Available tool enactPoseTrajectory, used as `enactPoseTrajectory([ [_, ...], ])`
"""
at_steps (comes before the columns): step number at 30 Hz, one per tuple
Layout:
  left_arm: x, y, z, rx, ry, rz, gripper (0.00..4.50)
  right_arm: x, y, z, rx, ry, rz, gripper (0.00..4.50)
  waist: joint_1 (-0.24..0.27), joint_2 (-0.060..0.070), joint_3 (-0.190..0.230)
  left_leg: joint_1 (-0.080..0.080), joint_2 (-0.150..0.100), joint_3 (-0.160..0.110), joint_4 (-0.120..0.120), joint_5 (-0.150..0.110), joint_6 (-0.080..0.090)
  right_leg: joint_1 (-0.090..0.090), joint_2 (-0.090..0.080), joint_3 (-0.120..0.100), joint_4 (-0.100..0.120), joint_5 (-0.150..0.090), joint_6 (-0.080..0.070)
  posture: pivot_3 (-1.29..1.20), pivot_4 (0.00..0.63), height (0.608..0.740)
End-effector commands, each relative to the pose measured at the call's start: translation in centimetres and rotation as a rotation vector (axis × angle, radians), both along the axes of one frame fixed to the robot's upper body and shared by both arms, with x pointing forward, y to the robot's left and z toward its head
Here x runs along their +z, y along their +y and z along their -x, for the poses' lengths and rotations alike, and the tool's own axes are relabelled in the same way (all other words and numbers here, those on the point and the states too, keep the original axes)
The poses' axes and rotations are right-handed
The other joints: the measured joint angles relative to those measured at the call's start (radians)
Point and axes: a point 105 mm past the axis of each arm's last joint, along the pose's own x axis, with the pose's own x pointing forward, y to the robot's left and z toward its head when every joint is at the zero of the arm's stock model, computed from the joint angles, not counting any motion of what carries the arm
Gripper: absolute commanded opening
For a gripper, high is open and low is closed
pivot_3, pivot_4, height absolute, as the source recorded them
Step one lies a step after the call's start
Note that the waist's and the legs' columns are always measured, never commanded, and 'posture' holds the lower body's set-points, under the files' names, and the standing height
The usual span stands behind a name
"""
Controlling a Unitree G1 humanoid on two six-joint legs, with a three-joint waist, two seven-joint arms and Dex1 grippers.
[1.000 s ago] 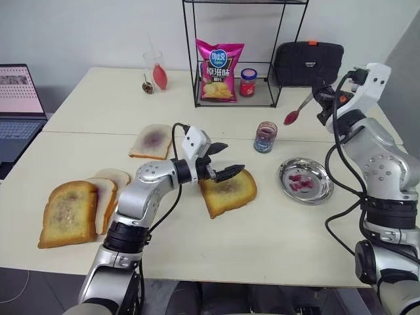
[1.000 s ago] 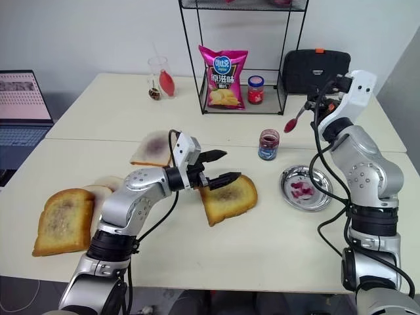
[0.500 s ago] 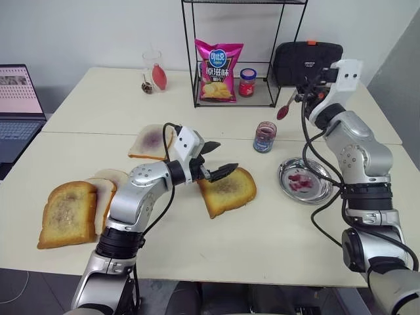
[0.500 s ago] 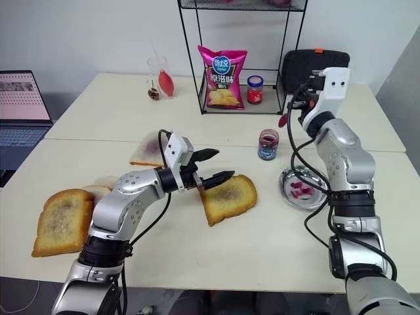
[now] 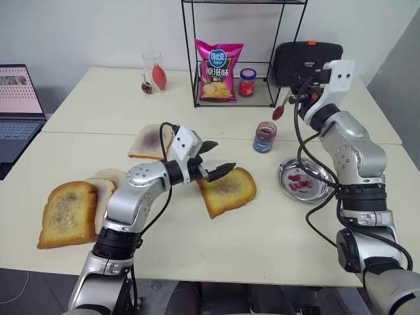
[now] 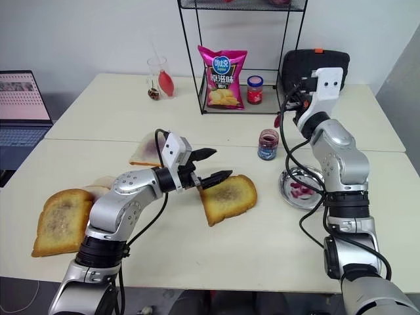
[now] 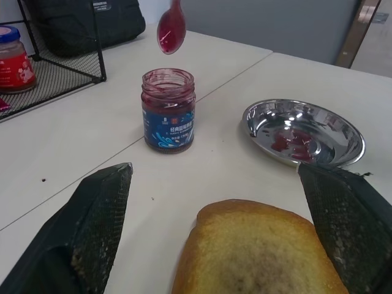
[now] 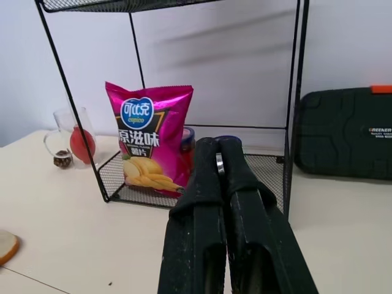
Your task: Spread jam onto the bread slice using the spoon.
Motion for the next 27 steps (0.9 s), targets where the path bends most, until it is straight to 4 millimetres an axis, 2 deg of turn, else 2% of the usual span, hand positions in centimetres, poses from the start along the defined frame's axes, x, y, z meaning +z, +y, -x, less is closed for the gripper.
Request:
enactPoseTrajectory([
  [1,1.2,0.3,0.2,-0.002,-0.047,0.008,4.5,1.1,0.6,1.1,0.028,-0.045,-0.021,0.01,0.0,0.0,0.0,0.0,0.0,0.0,0.0,0.0,0.0,0.0,0.0,0.0,0.0,0.0,0.0,0.0,0.15,0.74],
  [8,1.0,0.4,0.3,0.002,-0.043,0.002,4.5,-1.5,1.2,1.1,0.014,-0.012,0.042,0.01,0.0,0.0,0.0,0.0,0.0,-0.001,0.0,0.0,0.0,0.0,0.0,0.0,0.0,0.0,0.0,0.0,0.15,0.74],
  [17,1.0,0.5,0.4,0.013,-0.045,0.008,4.5,-4.1,2.5,-0.1,0.005,-0.029,0.187,0.01,-0.003,0.0,0.0,0.0,0.0,0.0,0.0,0.0,0.0,0.0,0.0,0.0,0.0,0.0,0.0,0.0,0.15,0.74],
  [22,1.1,0.4,0.3,0.012,-0.05,0.011,4.5,-5.3,2.6,-1.2,-0.011,0.007,0.213,0.01,-0.003,0.0,0.0,0.0,0.0,0.0,0.0,0.0,0.0,0.0,0.0,0.0,0.0,0.0,0.0,0.0,0.15,0.74],
  [25,1.1,0.4,0.3,0.013,-0.052,0.011,4.5,-5.8,2.2,-1.9,-0.03,0.052,0.162,0.01,-0.004,0.0,0.0,0.0,0.0,0.0,0.0,0.0,0.0,0.0,0.0,0.0,0.0,0.0,0.0,0.0,0.15,0.74],
  [27,1.2,0.3,0.3,0.011,-0.053,0.012,4.5,-5.6,0.8,-2.6,-0.064,0.125,-0.018,0.01,-0.004,0.0,0.0,0.0,0.0,-0.001,0.0,0.0,0.0,0.0,0.0,-0.001,0.001,0.0,0.0,0.0,0.15,0.74],
])
